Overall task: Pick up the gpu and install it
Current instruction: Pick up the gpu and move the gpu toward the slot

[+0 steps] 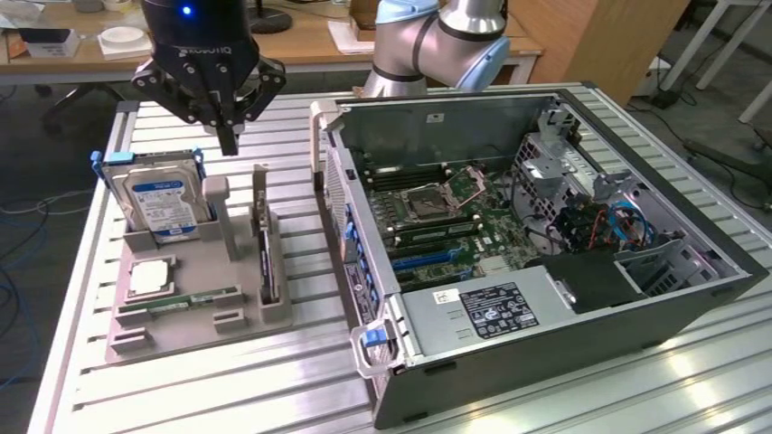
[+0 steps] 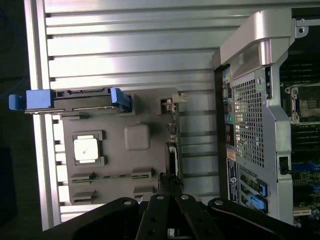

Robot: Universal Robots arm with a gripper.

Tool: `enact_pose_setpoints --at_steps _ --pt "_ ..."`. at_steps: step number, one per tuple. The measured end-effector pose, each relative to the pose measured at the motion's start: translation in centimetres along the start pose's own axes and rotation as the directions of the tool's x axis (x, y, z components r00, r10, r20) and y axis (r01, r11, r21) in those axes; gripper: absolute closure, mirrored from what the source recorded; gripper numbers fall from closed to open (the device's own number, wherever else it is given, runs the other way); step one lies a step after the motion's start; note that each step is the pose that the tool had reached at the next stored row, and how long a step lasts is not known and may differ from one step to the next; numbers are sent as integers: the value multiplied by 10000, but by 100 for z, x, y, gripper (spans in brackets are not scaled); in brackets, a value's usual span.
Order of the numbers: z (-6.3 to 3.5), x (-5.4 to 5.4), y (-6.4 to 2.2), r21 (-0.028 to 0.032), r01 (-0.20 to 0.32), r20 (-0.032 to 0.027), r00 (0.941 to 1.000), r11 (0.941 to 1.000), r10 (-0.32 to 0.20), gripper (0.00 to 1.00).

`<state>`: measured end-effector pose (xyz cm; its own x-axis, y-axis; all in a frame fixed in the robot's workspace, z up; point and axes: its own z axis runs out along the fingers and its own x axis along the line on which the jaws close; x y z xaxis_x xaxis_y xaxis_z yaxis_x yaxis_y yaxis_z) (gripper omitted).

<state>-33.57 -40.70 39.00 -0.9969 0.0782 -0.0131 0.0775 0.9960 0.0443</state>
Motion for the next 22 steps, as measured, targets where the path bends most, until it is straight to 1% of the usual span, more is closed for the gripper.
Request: enact_pose_setpoints --at_steps 10,11,12,13,15,16,19,21,22 --pt "0 0 0 0 0 -1 10000 10000 0 90" --pt "0 0 0 0 -1 0 10000 10000 1 89" --pt "0 0 0 0 0 0 10000 10000 0 84" --pt "0 0 0 0 0 0 10000 10000 0 84" --pt "0 0 0 0 0 0 10000 10000 0 71" --pt "0 0 0 0 0 0 10000 10000 0 71" --pt "0 0 0 0 0 0 10000 10000 0 53" --pt "0 0 0 0 0 0 10000 10000 0 53" --pt "0 4 0 0 -1 1 10000 10000 1 47"
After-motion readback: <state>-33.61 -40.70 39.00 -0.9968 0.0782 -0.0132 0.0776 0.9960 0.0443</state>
